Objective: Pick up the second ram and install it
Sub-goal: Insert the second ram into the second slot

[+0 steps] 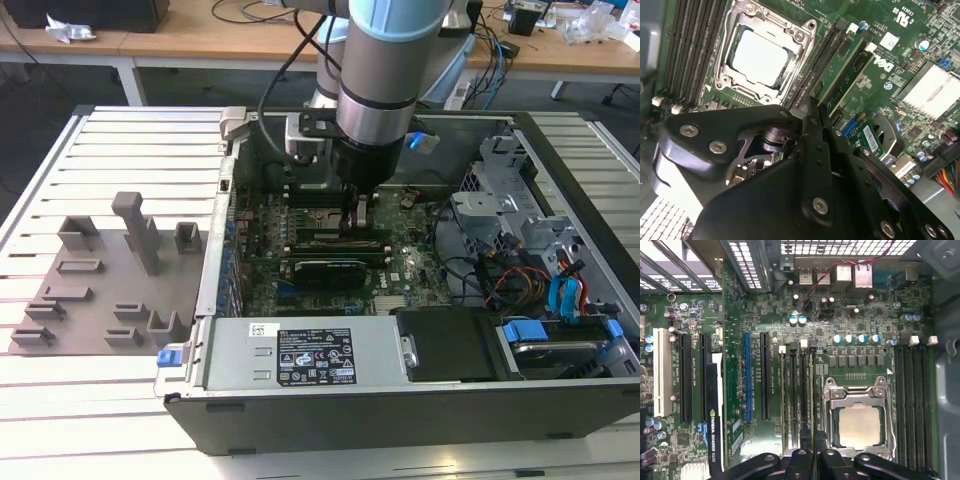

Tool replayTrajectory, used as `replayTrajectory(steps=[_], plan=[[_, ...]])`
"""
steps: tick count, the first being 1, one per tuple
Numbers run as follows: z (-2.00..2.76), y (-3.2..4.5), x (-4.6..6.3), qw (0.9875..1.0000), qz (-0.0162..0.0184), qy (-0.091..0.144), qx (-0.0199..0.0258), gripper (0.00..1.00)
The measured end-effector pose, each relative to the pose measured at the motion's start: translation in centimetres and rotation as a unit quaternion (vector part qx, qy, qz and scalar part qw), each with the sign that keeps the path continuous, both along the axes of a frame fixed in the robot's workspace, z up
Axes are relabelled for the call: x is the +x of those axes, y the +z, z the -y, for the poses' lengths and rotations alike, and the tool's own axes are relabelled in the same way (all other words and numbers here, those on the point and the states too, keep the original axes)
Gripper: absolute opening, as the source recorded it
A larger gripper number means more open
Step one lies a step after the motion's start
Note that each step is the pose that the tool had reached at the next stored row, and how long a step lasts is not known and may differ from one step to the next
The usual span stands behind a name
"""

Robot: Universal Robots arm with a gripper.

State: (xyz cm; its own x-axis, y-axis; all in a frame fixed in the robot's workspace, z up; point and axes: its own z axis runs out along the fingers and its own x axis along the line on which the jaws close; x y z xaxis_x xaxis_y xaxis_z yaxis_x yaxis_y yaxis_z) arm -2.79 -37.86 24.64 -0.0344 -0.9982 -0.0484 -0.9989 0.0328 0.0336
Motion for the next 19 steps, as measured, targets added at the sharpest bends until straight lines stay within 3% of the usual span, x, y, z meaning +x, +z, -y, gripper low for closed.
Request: replayTrajectory(steps=[9,19], plan=[[0.21,-1.21,-0.4,1.0,0.0,0.0,0.0,0.13],[0.35,-1.78,-0.5,1.0,-0.0001,0.0,-0.0002,0.13]])
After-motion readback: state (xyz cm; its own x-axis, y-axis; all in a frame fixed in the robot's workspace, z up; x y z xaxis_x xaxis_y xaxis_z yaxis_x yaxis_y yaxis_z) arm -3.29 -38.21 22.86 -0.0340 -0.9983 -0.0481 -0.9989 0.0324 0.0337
